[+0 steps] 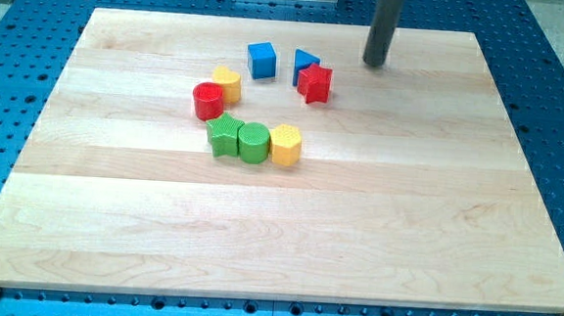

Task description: Slide the triangle into the red star

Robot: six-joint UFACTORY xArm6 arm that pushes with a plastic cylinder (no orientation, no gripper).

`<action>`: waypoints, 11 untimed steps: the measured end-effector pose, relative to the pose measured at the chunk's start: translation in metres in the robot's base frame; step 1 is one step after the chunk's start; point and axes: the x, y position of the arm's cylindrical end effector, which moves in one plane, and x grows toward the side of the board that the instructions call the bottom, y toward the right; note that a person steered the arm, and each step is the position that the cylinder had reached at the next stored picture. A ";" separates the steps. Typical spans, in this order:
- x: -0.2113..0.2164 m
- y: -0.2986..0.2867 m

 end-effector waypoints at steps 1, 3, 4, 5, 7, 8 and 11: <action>-0.019 -0.023; -0.023 -0.081; -0.022 -0.116; -0.022 -0.126; -0.007 -0.100; 0.004 -0.089; 0.031 -0.126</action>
